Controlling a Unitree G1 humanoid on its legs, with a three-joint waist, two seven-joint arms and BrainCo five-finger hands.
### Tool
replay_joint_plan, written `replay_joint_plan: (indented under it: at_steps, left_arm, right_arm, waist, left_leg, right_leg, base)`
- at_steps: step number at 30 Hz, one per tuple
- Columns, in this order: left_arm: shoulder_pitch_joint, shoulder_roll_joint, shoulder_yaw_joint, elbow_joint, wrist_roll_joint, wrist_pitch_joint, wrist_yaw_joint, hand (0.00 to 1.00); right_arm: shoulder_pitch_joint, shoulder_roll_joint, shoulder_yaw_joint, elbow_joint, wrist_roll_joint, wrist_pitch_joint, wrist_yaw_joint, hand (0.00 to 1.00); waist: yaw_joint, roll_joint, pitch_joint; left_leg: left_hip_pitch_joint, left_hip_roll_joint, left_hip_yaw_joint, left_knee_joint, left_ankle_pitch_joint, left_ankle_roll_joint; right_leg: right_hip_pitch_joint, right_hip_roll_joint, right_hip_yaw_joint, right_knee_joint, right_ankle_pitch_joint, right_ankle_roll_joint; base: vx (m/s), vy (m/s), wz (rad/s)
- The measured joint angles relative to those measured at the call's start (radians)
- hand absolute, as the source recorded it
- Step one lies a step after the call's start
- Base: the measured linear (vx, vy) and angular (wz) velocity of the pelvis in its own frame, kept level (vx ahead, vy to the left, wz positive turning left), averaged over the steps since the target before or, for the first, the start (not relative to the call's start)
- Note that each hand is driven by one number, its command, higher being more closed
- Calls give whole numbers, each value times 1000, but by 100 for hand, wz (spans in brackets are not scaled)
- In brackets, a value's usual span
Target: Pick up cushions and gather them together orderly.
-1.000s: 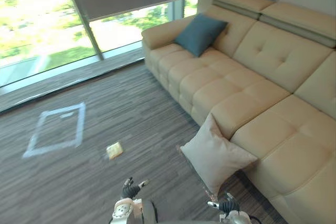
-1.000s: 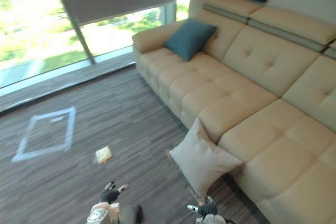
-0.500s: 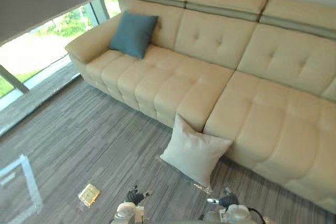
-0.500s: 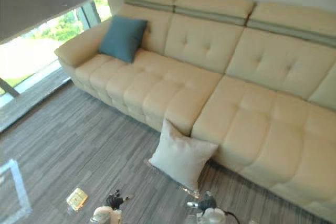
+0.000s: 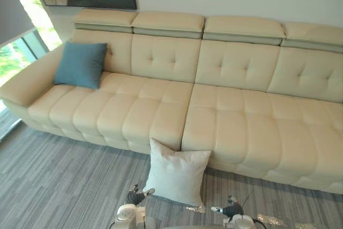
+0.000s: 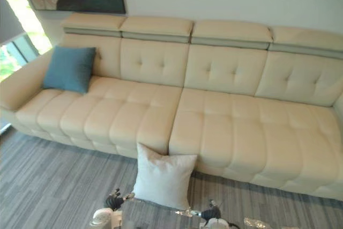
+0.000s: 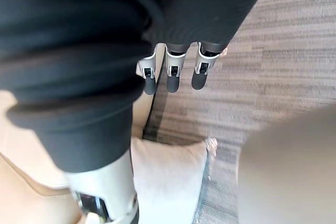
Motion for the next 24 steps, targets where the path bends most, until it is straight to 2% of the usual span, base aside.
replay_joint_plan:
  at_steps: [4,8,12,16,18,19,20,21,22,23,24]
  left_arm:
    - [-3,2,-1,14,0,1,-1,0]
    - [-4,-7,-2,38,0,2,-1,0]
    - [-2,-15,-10,61,-1,3,1,0]
    - [-4,-14,-22,69,-23,3,3,0]
    - [-8,-1,-20,45,-51,4,14,0]
    - [-18,9,-20,16,-64,4,22,0]
    - [-33,16,-21,-30,-82,3,33,0]
    - [-46,18,-23,-72,-102,1,47,0]
    - [-57,26,-30,-106,-118,-1,54,0]
    - [-76,47,-38,-135,-139,-2,69,0]
    - [-101,73,-39,-166,-159,-2,87,0]
  right_arm:
    - [3,2,-6,0,1,-1,1,0]
    - [7,-3,-11,4,1,-1,0,0]
    - [7,-17,-46,36,7,-2,-4,0]
    - [-4,-35,-43,45,17,-3,-10,0]
    - [-16,-37,-43,31,43,-2,-19,0]
    - [-29,-36,-44,9,47,-2,-27,0]
    - [-49,-39,-41,-37,52,-4,-37,0]
    - [-67,-61,-36,-90,71,-8,-51,0]
    - [-78,-85,-36,-120,82,-16,-56,0]
    - [-102,-83,-32,-140,88,-20,-65,0]
    - [-120,-79,-21,-187,93,-24,-72,0]
  waist:
    - [1,-9,-9]
    - [2,13,-26]
    - [6,41,-55]
    - [8,46,-65]
    - [13,37,-48]
    - [12,17,-15]
    - [16,5,21]
    - [16,22,38]
    - [14,39,56]
    - [16,6,83]
    - [14,-20,93]
  left_leg:
    - [57,-22,59,-47,-7,13]
    - [102,-6,78,-78,-7,13]
    - [148,21,104,-111,-5,12]
    - [167,48,129,-103,14,-14]
    - [78,75,130,50,34,-34]
    - [-23,87,123,198,35,-24]
    - [-119,79,115,250,-50,-7]
    - [-196,77,115,162,9,29]
    - [-232,94,121,161,47,44]
    - [-262,93,123,200,43,42]
    - [-328,94,124,268,36,51]
  right_leg:
    - [9,-23,48,-14,6,9]
    - [21,-10,55,-18,7,11]
    - [31,24,83,-29,7,10]
    - [32,49,105,-27,13,2]
    - [-17,67,97,42,24,-7]
    - [-38,66,96,83,26,-7]
    - [-89,65,92,146,26,-6]
    - [-168,85,64,235,26,-4]
    - [-227,106,43,323,15,19]
    - [-304,97,43,426,-14,49]
    - [-363,81,30,467,-50,33]
  base:
    - [214,87,-35]
    - [188,-49,-28]
    - [151,-72,-37]
    - [159,-82,-35]
    - [127,-103,-17]
    - [70,-93,-8]
    - [49,-51,-3]
    - [11,16,-7]
    - [-13,46,-6]
    - [-37,-71,0]
    - [-33,-120,0]
